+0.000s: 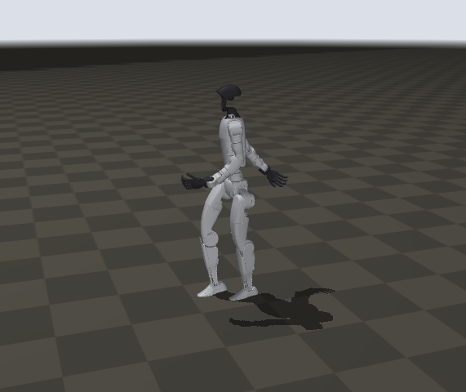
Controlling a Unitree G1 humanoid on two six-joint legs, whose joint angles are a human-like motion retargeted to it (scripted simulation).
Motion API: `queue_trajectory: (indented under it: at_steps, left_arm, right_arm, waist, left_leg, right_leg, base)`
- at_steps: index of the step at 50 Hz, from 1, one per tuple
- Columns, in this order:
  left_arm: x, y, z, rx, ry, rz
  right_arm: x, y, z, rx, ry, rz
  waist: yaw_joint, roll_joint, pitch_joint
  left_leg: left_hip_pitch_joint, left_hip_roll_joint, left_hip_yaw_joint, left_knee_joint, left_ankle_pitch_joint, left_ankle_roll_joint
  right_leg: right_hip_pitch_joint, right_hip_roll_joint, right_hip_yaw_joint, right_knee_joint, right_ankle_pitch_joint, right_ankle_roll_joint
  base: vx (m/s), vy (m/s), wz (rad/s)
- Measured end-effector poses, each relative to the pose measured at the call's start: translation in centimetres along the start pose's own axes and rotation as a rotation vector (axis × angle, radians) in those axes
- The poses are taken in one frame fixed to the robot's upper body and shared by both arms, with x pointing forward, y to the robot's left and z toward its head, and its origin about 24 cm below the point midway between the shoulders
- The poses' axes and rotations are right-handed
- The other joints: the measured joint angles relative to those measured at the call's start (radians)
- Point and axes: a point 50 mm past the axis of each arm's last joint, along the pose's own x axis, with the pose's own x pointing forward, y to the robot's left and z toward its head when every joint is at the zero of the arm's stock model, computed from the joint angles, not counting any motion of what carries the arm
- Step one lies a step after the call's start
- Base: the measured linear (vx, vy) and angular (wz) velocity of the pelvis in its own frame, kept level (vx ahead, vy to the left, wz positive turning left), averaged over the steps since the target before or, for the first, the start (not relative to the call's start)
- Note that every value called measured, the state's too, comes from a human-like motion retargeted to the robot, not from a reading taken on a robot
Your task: Walk run
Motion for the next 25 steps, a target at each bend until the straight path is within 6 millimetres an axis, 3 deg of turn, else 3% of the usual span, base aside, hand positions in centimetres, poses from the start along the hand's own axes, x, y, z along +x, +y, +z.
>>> queue_trajectory:
  at_steps: [3, 5, 7, 8, 10, 12, 15, 18, 20, 22, 25]
  left_arm:
    - [-0.1, 0.3, 0.4, 0.009, -0.008, 0.003]
    - [-0.4, 0.6, 0.3, 0.015, -0.006, 0.024]
    - [-1.1, 0.8, -0.4, 0.007, 0.014, 0.052]
    - [-1.5, 0.9, -0.9, -0.006, 0.03, 0.069]
    - [-2.6, 1.0, -2.0, -0.041, 0.062, 0.112]
    - [-4.0, 1.1, -3.0, -0.075, 0.091, 0.149]
    - [-5.7, 1.0, -4.5, -0.119, 0.133, 0.195]
    - [-5.9, 1.0, -4.7, -0.131, 0.13, 0.232]
    - [-5.6, 1.0, -4.5, -0.13, 0.124, 0.226]
    - [-5.0, 1.3, -3.9, -0.107, 0.113, 0.206]
    - [-4.8, 1.7, -2.9, -0.054, 0.083, 0.201]
  right_arm:
    - [1.2, 3.1, -2.8, 0.097, 0.042, 0.124]
    - [1.5, 4.4, -3.6, 0.147, 0.051, 0.184]
    - [1.5, 4.6, -3.6, 0.177, 0.045, 0.217]
    - [1.4, 4.4, -3.2, 0.184, 0.039, 0.224]
    - [1.0, 3.2, -1.8, 0.178, 0.015, 0.201]
    - [0.2, 1.4, 0.6, 0.154, -0.042, 0.119]
    - [-2.3, -2.6, 6.2, 0.104, -0.185, -0.069]
    - [-7.9, -6.8, 14.2, 0.038, -0.38, -0.298]
    - [-13.1, -9.1, 19.3, 0.001, -0.543, -0.466]
    - [-19.2, -10.3, 24.0, -0.036, -0.735, -0.629]
    - [-29.0, -10.6, 28.8, -0.117, -1.007, -0.839]
  waist:
    - [-0.049, -0.033, 0.02]
    - [-0.056, -0.037, 0.029]
    - [-0.046, -0.025, 0.02]
    - [-0.052, -0.019, 0.011]
    - [-0.057, -0.016, -0.021]
    - [-0.099, -0.007, -0.05]
    - [-0.109, -0.009, -0.068]
    - [-0.099, -0.051, -0.055]
    - [-0.073, -0.1, -0.075]
    - [-0.056, -0.111, -0.063]
    - [0.018, -0.143, -0.051]
  left_leg:
    - [0.093, -0.04, -0.046, -0.007, -0.038, -0.013]
    - [0.152, -0.036, -0.042, -0.011, -0.054, -0.033]
    - [0.187, -0.02, -0.031, 0.0, -0.044, -0.061]
    - [0.2, -0.013, -0.036, 0.014, -0.025, -0.08]
    - [0.212, -0.008, -0.032, 0.048, 0.053, -0.136]
    - [0.217, 0.021, -0.036, 0.119, 0.233, -0.218]
    - [0.161, 0.061, -0.008, 0.354, 0.551, -0.343]
    - [0.016, 0.077, 0.018, 0.739, 0.67, -0.323]
    - [-0.061, 0.024, 0.037, 0.811, 0.6, -0.287]
    - [-0.149, 0.055, 0.073, 0.869, 0.47, -0.238]
    - [-0.275, 0.081, 0.14, 0.85, 0.326, -0.197]
  right_leg:
    - [-0.037, -0.05, 0.016, -0.259, -0.048, 0.01]
    - [-0.055, -0.04, 0.066, -0.397, -0.091, 0.062]
    - [-0.064, -0.034, 0.043, -0.451, -0.085, 0.052]
    - [-0.058, -0.03, 0.02, -0.437, -0.072, 0.017]
    - [-0.048, -0.028, -0.014, -0.371, -0.074, -0.026]
    - [-0.033, -0.035, -0.027, -0.335, 0.012, -0.04]
    - [0.007, 0.014, 0.137, -0.262, -0.059, -0.122]
    - [0.12, 0.008, 0.07, -0.261, -0.124, -0.168]
    - [0.178, -0.006, 0.102, -0.287, -0.142, -0.179]
    - [0.234, 0.021, 0.12, -0.302, -0.162, -0.186]
    - [0.312, 0.056, 0.203, -0.341, -0.163, -0.202]
  base:
    - [0.87, -0.3, 0.81]
    - [0.94, -0.36, 0.24]
    - [1.0, -0.4, 0.0]
    - [1.18, -0.5, 0.17]
    - [1.16, -0.5, 0.32]
    - [1.06, -0.5, 0.81]
    - [0.92, -0.47, 0.19]
    - [0.96, -0.48, -0.48]
    - [0.88, -0.41, -0.73]
    - [0.67, -0.26, -0.85]
    - [0.91, -0.29, -1.49]
